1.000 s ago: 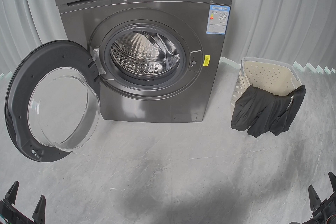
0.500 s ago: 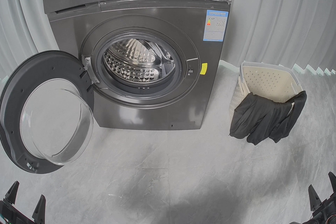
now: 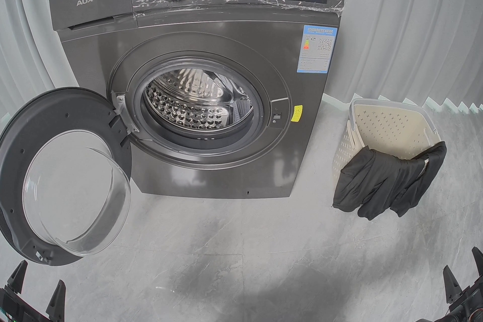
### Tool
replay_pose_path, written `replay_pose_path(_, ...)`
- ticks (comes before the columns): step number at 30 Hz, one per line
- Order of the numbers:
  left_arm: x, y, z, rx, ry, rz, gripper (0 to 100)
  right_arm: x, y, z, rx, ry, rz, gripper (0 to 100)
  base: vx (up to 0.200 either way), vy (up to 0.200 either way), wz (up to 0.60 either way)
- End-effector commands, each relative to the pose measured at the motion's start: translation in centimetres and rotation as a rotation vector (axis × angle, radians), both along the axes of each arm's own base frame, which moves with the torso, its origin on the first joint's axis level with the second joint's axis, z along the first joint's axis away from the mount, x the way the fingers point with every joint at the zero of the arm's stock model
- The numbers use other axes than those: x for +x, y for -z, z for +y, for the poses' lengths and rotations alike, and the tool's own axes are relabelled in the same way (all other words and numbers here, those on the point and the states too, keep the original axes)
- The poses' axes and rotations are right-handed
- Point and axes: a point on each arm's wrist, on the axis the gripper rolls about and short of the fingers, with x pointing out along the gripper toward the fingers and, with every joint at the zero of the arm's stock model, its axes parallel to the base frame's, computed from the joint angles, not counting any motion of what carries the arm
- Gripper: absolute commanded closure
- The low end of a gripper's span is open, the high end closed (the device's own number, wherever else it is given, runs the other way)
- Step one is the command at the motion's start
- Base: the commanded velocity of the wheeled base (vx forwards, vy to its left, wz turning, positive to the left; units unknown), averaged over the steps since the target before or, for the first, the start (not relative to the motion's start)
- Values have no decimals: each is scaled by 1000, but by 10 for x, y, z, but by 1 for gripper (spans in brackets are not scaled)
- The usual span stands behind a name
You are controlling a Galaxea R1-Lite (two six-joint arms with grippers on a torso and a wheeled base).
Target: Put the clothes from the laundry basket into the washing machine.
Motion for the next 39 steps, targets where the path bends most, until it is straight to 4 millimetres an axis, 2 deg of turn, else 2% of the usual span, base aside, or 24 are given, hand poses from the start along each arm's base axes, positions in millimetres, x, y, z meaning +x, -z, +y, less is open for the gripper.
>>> replay_pose_path(1, 0, 5, 0, -1, 0, 0, 0, -1, 1, 0, 0, 0, -10, 0, 0, -200, 0)
replay_pose_path(39, 0, 5, 0, 0, -2, 0, 0, -1, 1, 0, 1, 1, -10, 0, 0, -200, 0)
